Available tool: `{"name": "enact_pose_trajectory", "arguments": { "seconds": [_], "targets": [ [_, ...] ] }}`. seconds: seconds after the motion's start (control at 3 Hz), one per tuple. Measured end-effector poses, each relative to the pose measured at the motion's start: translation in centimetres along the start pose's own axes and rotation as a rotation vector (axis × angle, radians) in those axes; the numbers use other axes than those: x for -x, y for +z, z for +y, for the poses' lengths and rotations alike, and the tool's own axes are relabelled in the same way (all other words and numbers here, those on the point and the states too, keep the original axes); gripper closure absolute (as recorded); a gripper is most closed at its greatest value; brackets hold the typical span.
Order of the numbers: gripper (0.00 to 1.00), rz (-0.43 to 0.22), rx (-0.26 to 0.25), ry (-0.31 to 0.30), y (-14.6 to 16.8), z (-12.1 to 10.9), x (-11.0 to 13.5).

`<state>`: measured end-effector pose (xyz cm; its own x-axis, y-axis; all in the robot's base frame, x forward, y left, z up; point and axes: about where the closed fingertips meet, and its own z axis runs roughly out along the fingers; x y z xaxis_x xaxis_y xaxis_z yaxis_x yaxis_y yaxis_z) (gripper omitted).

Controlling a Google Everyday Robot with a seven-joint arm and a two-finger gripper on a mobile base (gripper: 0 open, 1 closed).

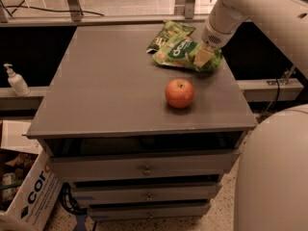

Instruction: Move green rice chip bag near green jalapeno chip bag

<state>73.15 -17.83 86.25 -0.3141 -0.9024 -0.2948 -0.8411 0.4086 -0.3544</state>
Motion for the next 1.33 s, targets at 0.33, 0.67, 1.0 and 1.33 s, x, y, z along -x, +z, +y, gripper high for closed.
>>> {"name": "enact_pose_trajectory", "arguments": {
  "seconds": [0.33, 0.67, 1.0, 1.33],
  "targets": [
    [0.00, -0.018, -0.027, 0.003, -0.6, -0.7, 0.0],
    [0.00, -0.047, -0.059, 0.023, -1.9, -1.6, -0.2],
    [0.00, -0.099, -0.089, 0.067, -4.2, -2.5, -1.1],
    [0.00, -0.186, -0.083, 0.143, -6.8, -2.4, -3.2]
  ]
}}
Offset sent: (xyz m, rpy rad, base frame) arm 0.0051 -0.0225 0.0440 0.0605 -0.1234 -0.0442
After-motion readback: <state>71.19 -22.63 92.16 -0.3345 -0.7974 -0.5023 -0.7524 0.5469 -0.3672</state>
